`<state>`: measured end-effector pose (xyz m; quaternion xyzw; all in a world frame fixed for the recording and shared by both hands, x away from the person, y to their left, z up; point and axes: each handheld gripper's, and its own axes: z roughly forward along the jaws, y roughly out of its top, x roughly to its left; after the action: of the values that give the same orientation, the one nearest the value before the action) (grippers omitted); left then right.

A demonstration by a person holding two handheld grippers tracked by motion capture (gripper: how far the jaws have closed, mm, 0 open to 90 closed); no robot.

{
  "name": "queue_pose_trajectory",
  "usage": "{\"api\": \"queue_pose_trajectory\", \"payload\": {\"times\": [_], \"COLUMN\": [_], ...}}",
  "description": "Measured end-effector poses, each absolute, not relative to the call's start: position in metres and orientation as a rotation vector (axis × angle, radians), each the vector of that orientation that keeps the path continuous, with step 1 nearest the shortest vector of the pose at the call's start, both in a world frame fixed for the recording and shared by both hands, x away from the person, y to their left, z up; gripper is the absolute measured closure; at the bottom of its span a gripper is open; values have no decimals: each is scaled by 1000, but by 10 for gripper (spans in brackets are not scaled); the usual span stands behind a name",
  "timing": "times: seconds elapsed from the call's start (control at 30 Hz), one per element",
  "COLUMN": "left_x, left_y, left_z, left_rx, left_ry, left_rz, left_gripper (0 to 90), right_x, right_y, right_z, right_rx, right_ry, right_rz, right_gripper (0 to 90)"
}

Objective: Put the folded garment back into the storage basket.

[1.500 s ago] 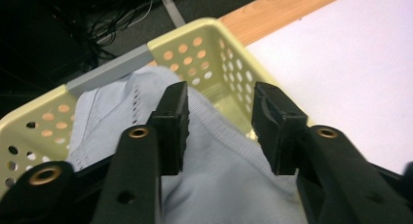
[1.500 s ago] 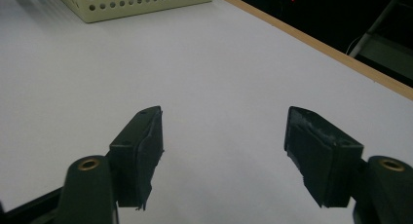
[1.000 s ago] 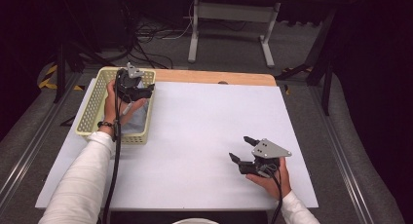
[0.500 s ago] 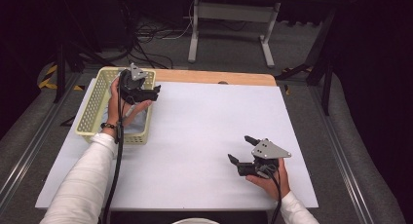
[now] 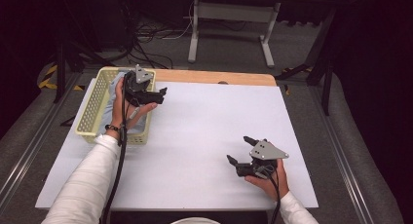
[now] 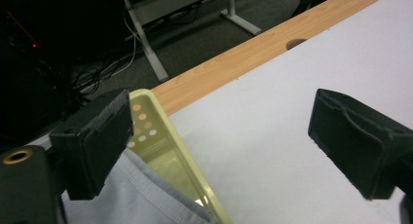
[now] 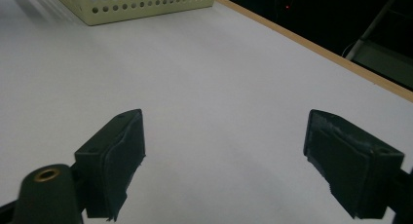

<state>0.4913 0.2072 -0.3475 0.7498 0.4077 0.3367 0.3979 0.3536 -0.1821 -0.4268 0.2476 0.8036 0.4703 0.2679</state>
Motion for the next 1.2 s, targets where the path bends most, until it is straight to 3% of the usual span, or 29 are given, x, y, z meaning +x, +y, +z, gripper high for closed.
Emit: {"api": "queue_pose_trajectory", "payload": {"times": [1.2], "left_x": [457], "left_y": [172], "left_z": [-347], "left_rx": [1934], "left_ry": [846], "left_rz": [814], "left_gripper": [60], "right_x": [351], "right_y": [-176], "right_z": [-428], "right_rx": [629], "right_ry": [2178], "right_rz": [1225], "right_gripper": [170]}}
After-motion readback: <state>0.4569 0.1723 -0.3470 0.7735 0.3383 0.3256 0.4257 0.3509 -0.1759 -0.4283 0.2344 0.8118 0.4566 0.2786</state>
